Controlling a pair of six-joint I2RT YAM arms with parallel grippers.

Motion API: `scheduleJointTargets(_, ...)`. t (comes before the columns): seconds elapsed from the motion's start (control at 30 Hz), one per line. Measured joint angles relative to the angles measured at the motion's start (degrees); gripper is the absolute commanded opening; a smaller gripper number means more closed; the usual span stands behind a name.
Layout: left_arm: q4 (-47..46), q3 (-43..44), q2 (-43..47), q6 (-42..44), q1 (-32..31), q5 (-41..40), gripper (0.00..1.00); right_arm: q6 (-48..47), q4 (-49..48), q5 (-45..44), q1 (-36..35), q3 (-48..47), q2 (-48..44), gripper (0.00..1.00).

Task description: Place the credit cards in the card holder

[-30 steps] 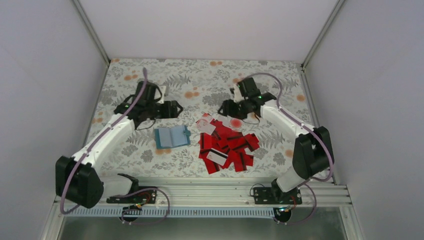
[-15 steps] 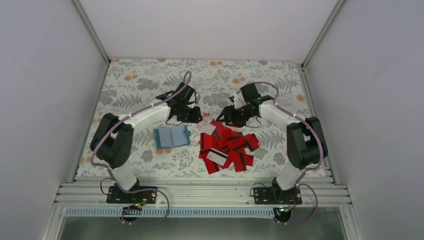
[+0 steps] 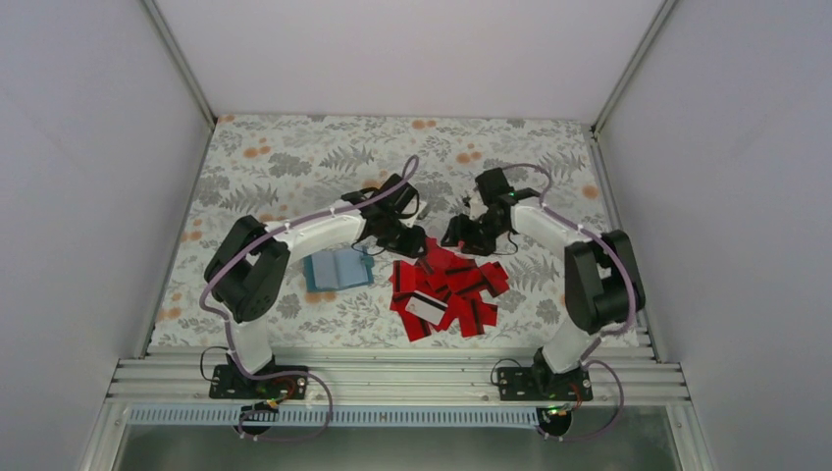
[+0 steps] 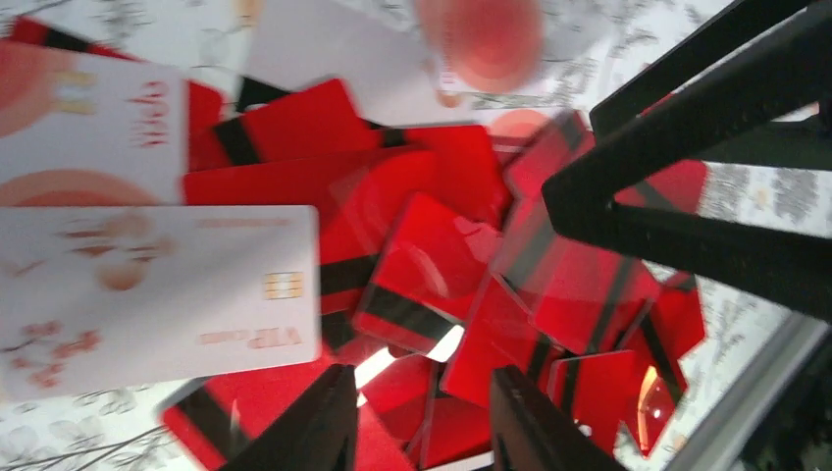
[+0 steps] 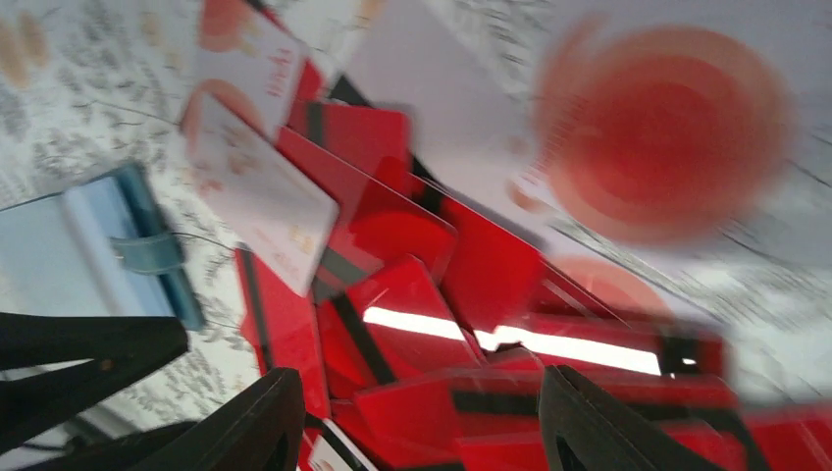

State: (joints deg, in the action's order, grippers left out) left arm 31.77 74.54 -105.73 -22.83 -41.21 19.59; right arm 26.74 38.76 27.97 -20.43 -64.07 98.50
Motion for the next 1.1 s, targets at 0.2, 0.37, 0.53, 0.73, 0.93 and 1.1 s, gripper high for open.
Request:
scheduleJointTargets(0.2,-1.8,0.2,-0.1,3.8,-1.9,4.1,0.58,2.2,2.7,-5.5,4.2,7.8,-10.6,0.57)
scheduleJointTargets(0.37,-2.6,0.0,-0.9,6.9,-2.0,8.1,0.58,1.8,0.7,1.1,7.0,14.2,-15.6,0.53)
scheduleJointTargets(0.53,-2.5,-1.1,-2.3,8.3,-2.0,11.5,0.59,1.2,-4.2,10.1,7.0,19.8,-16.2,0.43)
scheduleJointTargets(0.73,-2.0,-2.3,-4.0,8.8,-2.0,14.2,0.63,2.4,-9.7,15.7,7.0,24.8,-13.7,0.37)
scheduleJointTargets(0.93,-1.9,-2.4,-4.5,8.7,-2.0,16.2,0.61,3.9,-14.1,16.1,7.0,26.2,-12.6,0.30)
scheduleJointTargets(1.1,-2.0,-2.6,-6.3,8.1,-2.0,16.5,0.59,4.8,-16.2,15.2,7.0,27.7,-12.6,0.28)
